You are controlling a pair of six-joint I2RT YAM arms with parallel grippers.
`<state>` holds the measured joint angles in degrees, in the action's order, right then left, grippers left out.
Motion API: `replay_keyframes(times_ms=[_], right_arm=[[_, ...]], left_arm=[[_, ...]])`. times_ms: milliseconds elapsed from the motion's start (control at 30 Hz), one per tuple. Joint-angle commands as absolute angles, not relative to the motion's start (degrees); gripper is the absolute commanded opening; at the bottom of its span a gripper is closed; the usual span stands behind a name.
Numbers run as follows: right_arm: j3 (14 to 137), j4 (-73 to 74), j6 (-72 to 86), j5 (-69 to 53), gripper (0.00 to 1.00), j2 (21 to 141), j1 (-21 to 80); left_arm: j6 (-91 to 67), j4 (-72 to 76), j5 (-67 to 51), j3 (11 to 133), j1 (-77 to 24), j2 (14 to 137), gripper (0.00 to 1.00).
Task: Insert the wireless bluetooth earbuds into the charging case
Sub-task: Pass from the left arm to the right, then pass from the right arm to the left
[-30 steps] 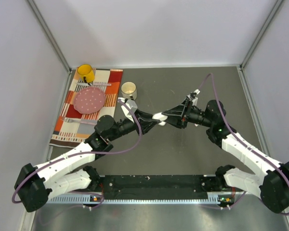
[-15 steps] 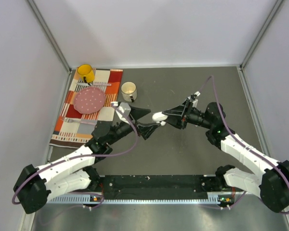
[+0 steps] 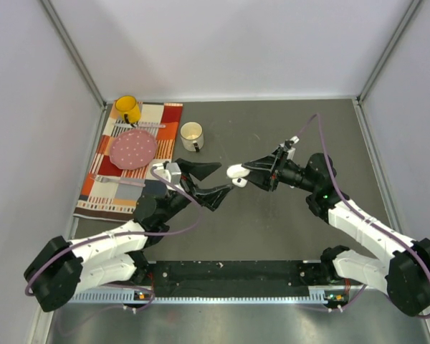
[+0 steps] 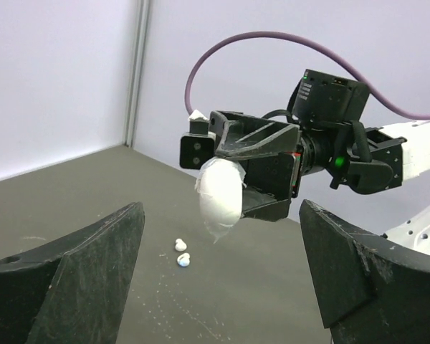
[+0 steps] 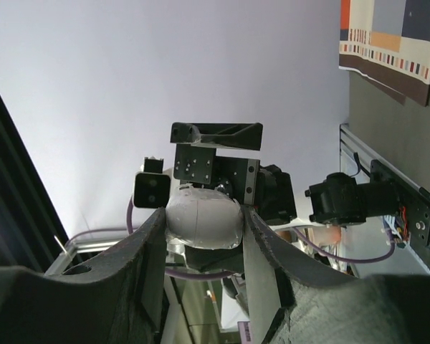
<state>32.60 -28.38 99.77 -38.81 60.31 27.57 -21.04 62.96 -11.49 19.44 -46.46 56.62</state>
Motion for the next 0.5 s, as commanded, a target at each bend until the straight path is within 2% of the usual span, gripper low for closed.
replay_keyframes(times_ms=[0,200,367,467], right_arm=[[33.57,-33.13,100.9,-38.5,0.0,60.47,27.86],[33.84,-33.57,101.07,-38.67,0.0,60.56,28.39],[33.66,-33.4,100.9,-38.85,0.0,60.56,28.65],[33.4,-33.22,100.9,-38.85,0.0,60.47,28.74]], left_arm=[[-23.38,76.63,-14.94,20.48,-46.49,60.81,0.93],[-25.04,79.27,-20.12,23.29,-46.49,66.88,0.88],[-25.66,81.03,-20.66,24.61,-46.49,69.43,0.79],[-24.96,80.95,-20.22,24.78,-46.49,69.08,0.78]])
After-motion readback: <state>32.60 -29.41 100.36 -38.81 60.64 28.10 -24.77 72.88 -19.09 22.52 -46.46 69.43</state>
